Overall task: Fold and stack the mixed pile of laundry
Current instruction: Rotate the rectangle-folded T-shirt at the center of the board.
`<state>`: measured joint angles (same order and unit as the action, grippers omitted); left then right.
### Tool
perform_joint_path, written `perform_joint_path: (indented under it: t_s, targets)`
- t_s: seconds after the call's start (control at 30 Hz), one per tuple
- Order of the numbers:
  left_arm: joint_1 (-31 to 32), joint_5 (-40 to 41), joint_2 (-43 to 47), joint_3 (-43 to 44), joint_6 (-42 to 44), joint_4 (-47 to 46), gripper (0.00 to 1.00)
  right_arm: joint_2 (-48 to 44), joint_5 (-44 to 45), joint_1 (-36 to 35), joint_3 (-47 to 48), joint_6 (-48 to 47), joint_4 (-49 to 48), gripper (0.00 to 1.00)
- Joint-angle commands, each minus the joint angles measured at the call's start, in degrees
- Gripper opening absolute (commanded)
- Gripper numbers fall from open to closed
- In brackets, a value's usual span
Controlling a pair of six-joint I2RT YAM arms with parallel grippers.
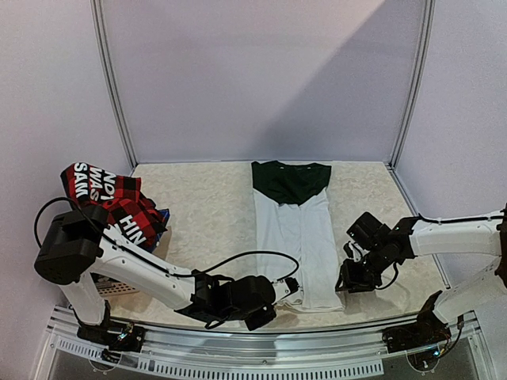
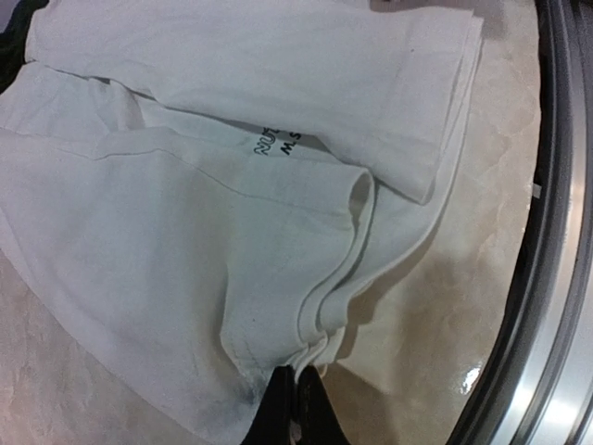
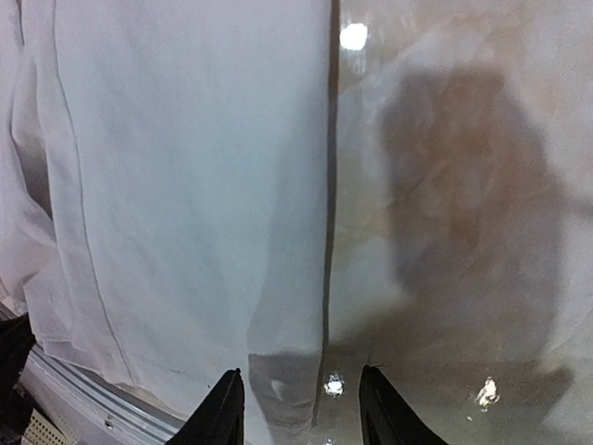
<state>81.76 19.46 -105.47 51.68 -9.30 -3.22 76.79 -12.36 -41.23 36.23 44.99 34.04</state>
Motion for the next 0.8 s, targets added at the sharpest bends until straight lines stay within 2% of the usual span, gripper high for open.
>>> perform_joint_path:
  t_s: [0.0,0.2,0.57,0.67,0.77]
  targets:
    - [0.9,1.4,-0.6,0.1,-0.6,-1.2,0.00,-1.3,-0.7,-3.6,-1.3,1.9,3.6,0.42]
    - [1.6,2.0,-0.7,0.2,-1.2,-1.2,0.00,-4.2,-0.2,-5.9,-3.2,3.7,3.6,0.36]
    - [4.8,5.9,-1.7,1.3,-2.8,-0.8,0.00,-4.2,-0.2,-8.1,-6.4,6.0,-1.3,0.34]
    - [5.2,6.7,-2.3,1.5,-3.0,-0.5,0.00,-3.4,-0.1,-8.5,-6.6,5.9,-1.3,0.28]
    - [5.6,7.4,-2.5,1.4,-3.3,-0.4,0.00,-3.6,-0.4,-9.0,-6.9,6.4,-0.9,0.17]
